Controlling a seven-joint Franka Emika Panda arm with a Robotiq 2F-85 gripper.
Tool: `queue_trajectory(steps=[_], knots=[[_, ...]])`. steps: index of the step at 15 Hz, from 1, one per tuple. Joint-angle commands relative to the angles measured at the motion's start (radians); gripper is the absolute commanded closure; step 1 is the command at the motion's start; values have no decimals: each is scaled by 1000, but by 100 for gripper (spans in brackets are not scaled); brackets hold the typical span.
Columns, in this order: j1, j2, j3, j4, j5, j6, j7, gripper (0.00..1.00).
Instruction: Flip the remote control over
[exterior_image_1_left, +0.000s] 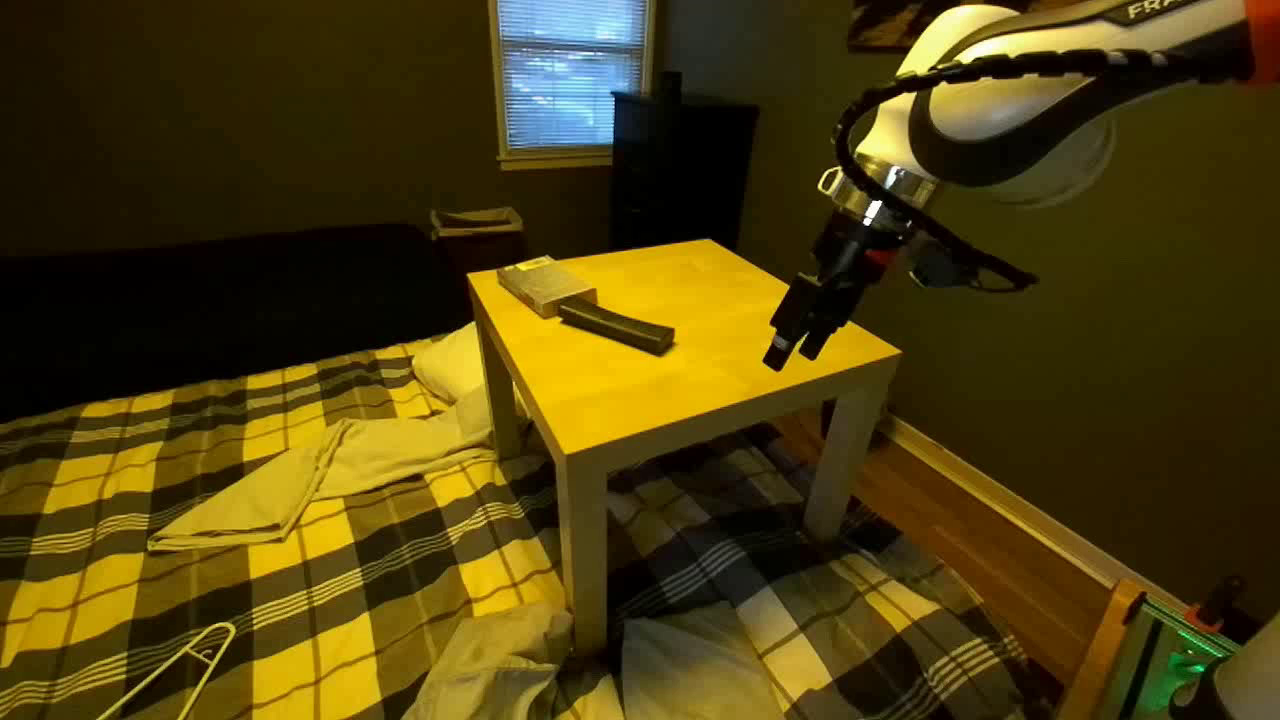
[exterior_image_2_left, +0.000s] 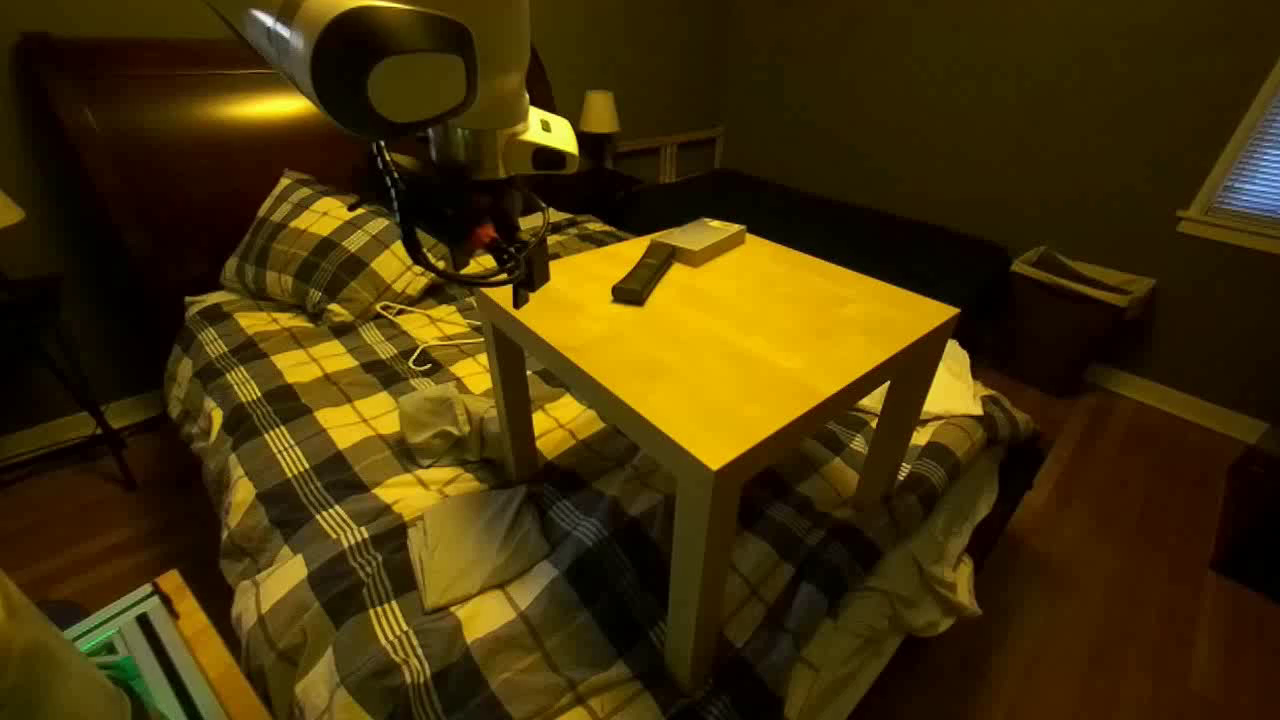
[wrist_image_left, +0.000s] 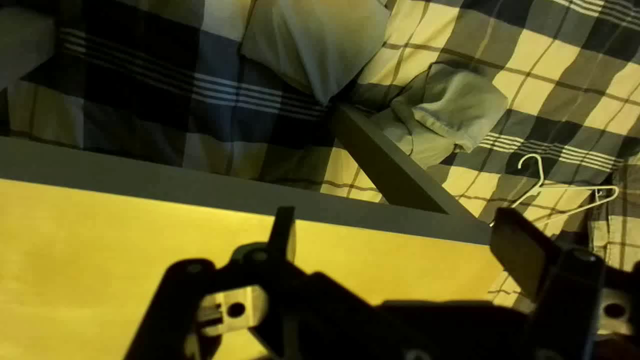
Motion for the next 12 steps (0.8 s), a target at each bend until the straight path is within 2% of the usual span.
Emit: queue_trajectory(steps=[1, 6, 12], knots=[[-16, 0, 15, 2, 6, -5, -4, 0], [-16, 0, 15, 2, 6, -5, -4, 0], [-10, 245, 35, 105, 51, 65, 37, 0]])
